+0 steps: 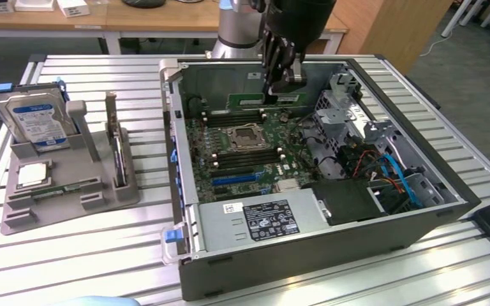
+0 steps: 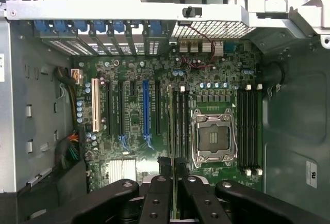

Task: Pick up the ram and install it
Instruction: 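Insert the ram into the slot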

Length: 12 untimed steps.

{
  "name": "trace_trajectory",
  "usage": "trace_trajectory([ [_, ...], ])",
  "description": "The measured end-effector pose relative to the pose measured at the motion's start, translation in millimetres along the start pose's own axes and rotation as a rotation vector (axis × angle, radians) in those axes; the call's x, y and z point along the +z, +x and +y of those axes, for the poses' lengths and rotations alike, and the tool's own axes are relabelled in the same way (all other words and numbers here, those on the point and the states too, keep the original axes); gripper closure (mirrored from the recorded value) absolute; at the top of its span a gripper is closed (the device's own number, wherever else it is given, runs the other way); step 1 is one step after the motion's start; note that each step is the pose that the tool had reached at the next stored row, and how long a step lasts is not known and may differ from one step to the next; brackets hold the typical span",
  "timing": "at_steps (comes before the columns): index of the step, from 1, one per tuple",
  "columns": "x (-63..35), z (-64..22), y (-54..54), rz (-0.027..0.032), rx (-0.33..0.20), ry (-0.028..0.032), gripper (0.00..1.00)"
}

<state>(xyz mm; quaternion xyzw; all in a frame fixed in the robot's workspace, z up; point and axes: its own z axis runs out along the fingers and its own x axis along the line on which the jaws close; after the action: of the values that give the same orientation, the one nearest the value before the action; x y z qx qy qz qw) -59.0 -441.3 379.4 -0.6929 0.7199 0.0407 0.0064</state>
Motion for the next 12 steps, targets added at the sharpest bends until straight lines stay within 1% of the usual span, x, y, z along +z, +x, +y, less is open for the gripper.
trace_trajectory([
  [12, 12.1, -0.5, -0.9, -0.0003, 0.000, 0.0002, 0.86],
])
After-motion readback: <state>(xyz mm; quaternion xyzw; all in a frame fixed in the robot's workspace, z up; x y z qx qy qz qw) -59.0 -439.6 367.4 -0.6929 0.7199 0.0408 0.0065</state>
